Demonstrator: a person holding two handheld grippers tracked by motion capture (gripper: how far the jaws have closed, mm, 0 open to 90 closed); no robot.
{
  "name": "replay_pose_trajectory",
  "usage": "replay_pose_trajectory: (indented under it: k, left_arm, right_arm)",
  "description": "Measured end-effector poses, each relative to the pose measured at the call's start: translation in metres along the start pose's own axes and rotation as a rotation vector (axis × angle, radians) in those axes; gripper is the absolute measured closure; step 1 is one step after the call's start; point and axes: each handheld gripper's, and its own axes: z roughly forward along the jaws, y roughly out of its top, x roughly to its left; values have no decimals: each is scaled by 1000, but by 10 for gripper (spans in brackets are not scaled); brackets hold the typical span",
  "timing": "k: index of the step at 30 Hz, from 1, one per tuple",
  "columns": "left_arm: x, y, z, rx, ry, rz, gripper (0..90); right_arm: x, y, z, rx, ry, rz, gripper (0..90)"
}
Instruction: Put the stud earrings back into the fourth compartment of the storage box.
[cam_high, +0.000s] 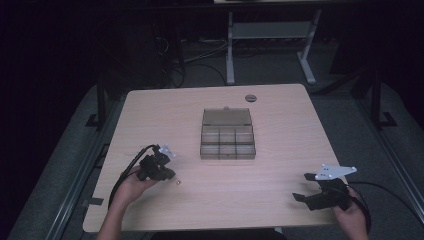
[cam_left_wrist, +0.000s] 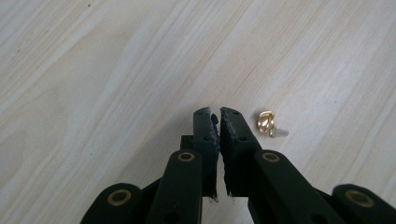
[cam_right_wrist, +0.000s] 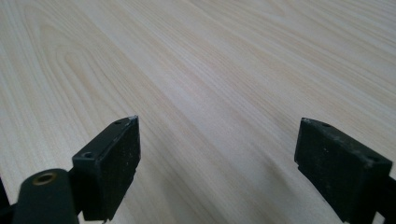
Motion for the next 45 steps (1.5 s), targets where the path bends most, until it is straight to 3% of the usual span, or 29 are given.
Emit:
replay_pose_trajectory:
  k: [13,23,32,45]
  left_arm:
    - [-7,32,-9,-47,-57,35,848]
    - [-9,57,-10,-44,-60,60,848]
    - [-10,95,-12,-67,-68,78,848]
    - [-2,127,5,-63,-68,54,848]
  right_arm:
    - [0,0,0,-9,4,0,141]
    - [1,1,0,-10,11,-5,141]
    - [1,1,0,-12,14,-9,141]
    - [0,1,-1,-21,17,-5,141]
